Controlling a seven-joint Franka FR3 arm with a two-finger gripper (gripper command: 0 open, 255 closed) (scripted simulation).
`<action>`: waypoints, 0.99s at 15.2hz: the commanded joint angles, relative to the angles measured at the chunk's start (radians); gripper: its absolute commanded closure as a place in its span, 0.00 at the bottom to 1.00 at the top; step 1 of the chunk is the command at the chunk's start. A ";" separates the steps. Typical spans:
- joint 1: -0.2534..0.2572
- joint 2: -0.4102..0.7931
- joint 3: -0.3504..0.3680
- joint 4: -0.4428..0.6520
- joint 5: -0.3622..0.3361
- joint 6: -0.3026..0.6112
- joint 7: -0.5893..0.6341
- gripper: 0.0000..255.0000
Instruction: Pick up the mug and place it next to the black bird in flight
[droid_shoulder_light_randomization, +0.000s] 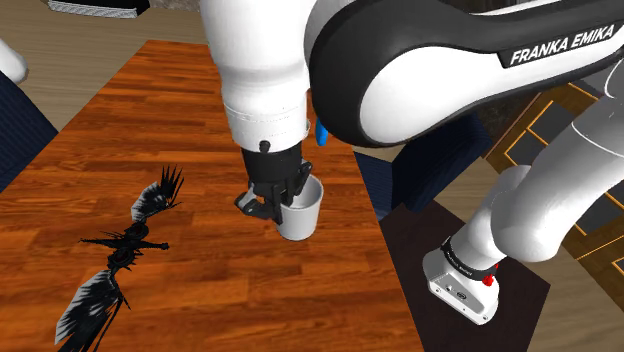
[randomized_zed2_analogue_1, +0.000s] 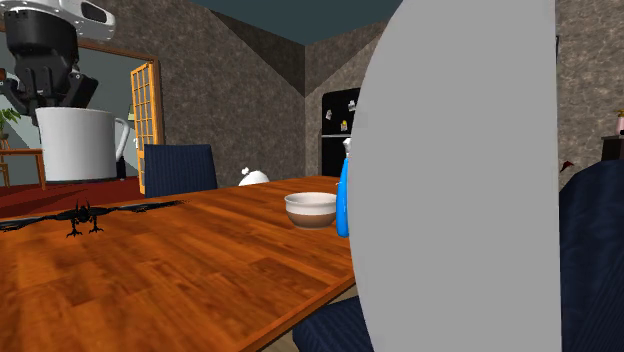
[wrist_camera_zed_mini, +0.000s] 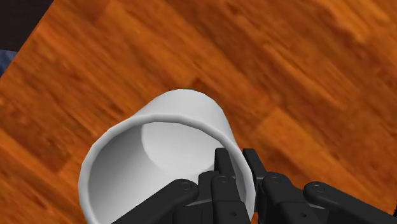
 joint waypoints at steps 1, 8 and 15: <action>0.029 0.047 0.031 0.046 -0.025 -0.009 0.069 1.00; 0.076 0.128 0.059 0.066 -0.074 0.030 0.154 1.00; 0.078 0.144 0.057 -0.013 -0.086 0.120 0.161 1.00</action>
